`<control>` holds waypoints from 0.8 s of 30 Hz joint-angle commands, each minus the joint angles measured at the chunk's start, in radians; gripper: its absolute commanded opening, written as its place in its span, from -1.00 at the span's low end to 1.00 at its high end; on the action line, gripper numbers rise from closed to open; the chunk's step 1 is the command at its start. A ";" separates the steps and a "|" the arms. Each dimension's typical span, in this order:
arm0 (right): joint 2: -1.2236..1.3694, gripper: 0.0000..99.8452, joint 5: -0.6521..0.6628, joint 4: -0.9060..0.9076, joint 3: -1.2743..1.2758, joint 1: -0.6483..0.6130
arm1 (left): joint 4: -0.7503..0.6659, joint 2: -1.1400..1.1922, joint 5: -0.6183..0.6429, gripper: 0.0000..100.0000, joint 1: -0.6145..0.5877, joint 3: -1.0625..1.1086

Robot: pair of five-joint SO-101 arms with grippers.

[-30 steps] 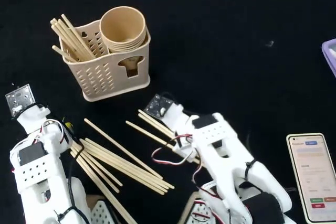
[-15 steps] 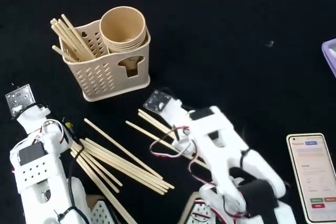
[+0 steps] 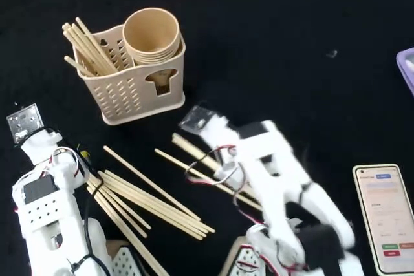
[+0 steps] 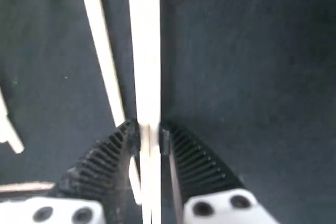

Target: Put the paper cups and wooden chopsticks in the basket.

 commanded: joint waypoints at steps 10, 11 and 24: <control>-0.558 -0.98 -0.009 0.265 -0.266 0.180 | -0.014 -0.011 0.005 -0.57 0.002 -0.005; -0.581 -0.98 -0.066 0.267 -0.306 0.160 | -0.014 -0.011 0.005 -0.57 0.002 -0.005; -0.582 -0.98 -0.572 -0.494 -0.504 -0.354 | -0.014 -0.011 0.005 -0.57 0.002 -0.004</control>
